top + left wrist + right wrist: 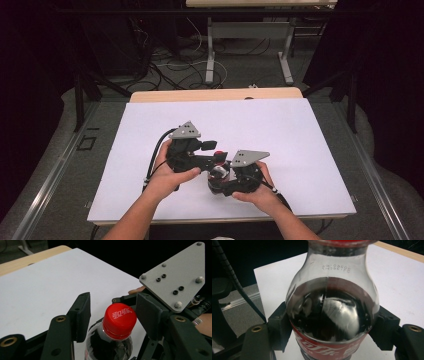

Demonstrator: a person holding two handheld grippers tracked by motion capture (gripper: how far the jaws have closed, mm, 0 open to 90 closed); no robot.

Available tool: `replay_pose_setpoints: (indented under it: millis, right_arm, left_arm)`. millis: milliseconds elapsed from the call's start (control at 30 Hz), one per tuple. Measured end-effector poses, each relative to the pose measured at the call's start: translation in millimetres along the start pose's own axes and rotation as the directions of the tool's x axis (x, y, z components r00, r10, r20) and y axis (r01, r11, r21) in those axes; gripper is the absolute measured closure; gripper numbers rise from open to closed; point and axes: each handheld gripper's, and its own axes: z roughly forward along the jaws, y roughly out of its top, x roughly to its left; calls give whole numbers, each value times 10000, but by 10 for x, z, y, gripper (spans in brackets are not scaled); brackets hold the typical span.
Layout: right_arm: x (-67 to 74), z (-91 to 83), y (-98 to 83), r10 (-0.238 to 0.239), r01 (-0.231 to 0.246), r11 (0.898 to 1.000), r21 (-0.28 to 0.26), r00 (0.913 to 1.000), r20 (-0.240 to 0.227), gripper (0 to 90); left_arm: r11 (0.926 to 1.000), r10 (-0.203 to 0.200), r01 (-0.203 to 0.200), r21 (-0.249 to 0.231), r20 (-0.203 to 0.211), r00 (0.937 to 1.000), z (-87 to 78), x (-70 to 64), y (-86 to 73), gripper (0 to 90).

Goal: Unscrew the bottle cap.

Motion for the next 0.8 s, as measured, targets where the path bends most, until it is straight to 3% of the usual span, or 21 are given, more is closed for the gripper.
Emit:
replay_pose_setpoints:
  millis: [100, 133, 200, 300, 400, 533, 600, 733, 800]
  right_arm:
    - [3, 11, -6, 1, -1, 10000, 12, 10000, 21, 294]
    - [2, 11, -7, -36, 36, 10000, 38, 10000, -19, 295]
    - [12, 14, -7, 24, -23, 10000, 56, 10000, -87, 295]
    - [12, 23, -9, -73, 74, 9999, 78, 9999, -92, 295]
    - [22, 25, -8, -64, 65, 9999, 86, 9999, -94, 295]
    - [18, 30, -12, -40, 39, 9999, 101, 10000, 61, 295]
    - [14, 29, -15, -7, 5, 9999, 121, 9999, 168, 295]
    - [25, 19, -7, -154, 150, 9999, 77, 9982, 573, 295]
    - [25, 18, -5, -175, 171, 9998, 64, 9979, 620, 295]
  left_arm:
    - [9998, 207, -207, 2, 137, 9997, 33, 9, -26, 489]
    - [9990, 448, -449, 27, 237, 9987, 37, 20, -25, 497]
    - [9992, 387, -388, 13, 337, 9987, 47, 12, -23, 534]
    - [9976, 692, -695, 56, 386, 9969, 71, 7, -13, 571]
    - [9980, 629, -632, 78, 358, 9974, 92, -7, -5, 592]
    - [9984, 543, -540, 141, -265, 9982, 122, -68, 6, 612]
    - [9998, 196, -196, 11, -743, 9970, 140, -118, 3, 613]
    - [9996, -267, 250, -135, -1469, 9888, 145, -187, 18, 614]
    - [9996, -267, 258, -78, -1640, 9861, 147, -213, 25, 613]
